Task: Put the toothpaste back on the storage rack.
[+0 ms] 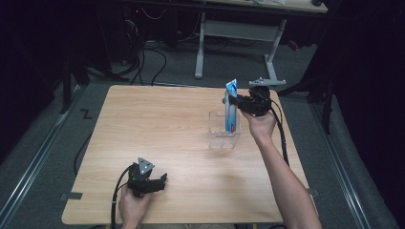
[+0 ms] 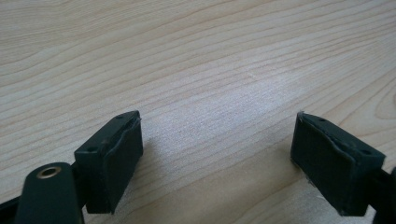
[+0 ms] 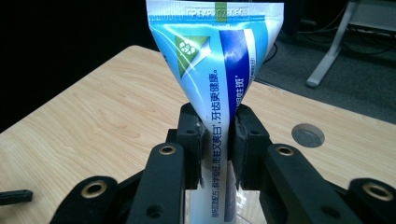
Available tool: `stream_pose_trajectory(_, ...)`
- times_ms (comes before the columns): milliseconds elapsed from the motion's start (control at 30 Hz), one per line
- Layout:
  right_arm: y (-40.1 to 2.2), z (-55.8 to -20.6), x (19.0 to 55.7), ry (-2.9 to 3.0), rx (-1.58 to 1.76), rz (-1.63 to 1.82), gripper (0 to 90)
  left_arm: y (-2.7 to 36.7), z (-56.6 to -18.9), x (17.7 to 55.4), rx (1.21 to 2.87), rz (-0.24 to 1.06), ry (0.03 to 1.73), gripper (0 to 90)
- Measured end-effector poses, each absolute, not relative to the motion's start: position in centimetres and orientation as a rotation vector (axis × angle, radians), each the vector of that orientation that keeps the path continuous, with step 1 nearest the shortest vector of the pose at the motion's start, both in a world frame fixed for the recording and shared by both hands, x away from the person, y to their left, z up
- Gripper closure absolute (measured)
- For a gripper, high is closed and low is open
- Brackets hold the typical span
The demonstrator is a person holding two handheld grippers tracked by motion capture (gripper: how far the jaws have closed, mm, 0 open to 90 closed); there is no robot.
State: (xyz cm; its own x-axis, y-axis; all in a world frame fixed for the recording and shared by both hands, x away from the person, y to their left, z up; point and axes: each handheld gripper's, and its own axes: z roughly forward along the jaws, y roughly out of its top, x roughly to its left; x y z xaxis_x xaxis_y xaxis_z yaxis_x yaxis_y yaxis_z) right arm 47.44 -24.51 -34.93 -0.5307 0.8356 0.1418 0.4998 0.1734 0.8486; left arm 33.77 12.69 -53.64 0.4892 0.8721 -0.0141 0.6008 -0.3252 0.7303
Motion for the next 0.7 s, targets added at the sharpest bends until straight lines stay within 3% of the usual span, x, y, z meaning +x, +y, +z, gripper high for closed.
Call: stream_pose_trajectory(700, -24.2, -37.3, 48.0, 2.144, 1.284, 1.171, 75.5, 12.7, -53.7, 33.8, 2.047, 0.508, 1.211, 17.2)
